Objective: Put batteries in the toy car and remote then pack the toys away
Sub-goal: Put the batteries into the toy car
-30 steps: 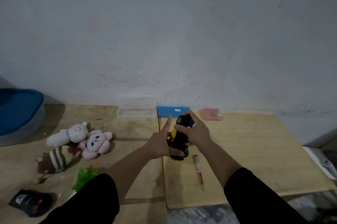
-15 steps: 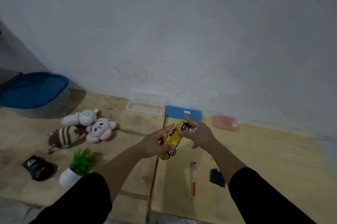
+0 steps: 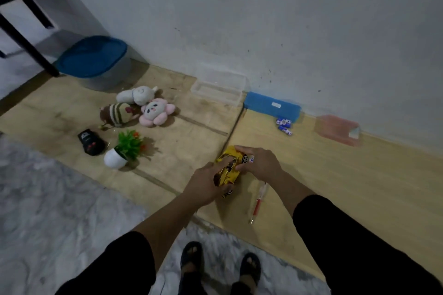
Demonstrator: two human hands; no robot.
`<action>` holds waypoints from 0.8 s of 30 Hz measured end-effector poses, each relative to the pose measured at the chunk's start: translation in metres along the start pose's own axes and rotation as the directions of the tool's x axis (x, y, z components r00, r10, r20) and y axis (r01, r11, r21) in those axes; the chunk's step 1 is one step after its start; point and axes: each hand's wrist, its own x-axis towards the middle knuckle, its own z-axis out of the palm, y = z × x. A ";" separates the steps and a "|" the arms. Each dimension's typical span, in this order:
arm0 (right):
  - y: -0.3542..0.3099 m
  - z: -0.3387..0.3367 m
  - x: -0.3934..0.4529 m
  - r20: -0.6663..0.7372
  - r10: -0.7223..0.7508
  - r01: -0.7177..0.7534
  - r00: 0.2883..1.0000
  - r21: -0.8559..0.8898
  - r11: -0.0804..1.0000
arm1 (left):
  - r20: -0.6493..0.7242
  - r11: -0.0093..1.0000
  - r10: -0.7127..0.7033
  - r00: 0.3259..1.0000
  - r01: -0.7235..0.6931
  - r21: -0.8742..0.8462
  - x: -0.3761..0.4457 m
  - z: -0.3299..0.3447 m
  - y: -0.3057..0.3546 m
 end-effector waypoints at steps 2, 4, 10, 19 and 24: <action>0.003 0.008 0.001 0.030 -0.021 0.023 0.999 -0.059 0.998 | 0.024 0.998 -0.046 0.999 0.045 0.045 -0.005 0.005 -0.004; 0.006 0.015 0.004 0.042 -0.021 0.025 0.999 -0.113 0.993 | 0.047 0.983 -0.101 0.994 0.093 0.159 -0.006 0.009 -0.003; 0.007 0.023 0.010 0.041 0.052 -0.042 0.998 -0.213 0.976 | 0.018 0.877 -0.170 0.985 0.143 0.458 -0.007 0.019 0.002; -0.009 -0.003 0.001 -0.168 0.140 -0.176 0.976 -0.220 0.960 | 0.122 0.858 -0.028 0.992 -0.039 0.513 0.013 -0.012 0.002; -0.007 -0.048 -0.027 -0.393 0.268 -0.358 0.880 -0.176 0.917 | 0.127 0.856 0.145 0.981 -0.189 0.481 0.046 -0.034 0.028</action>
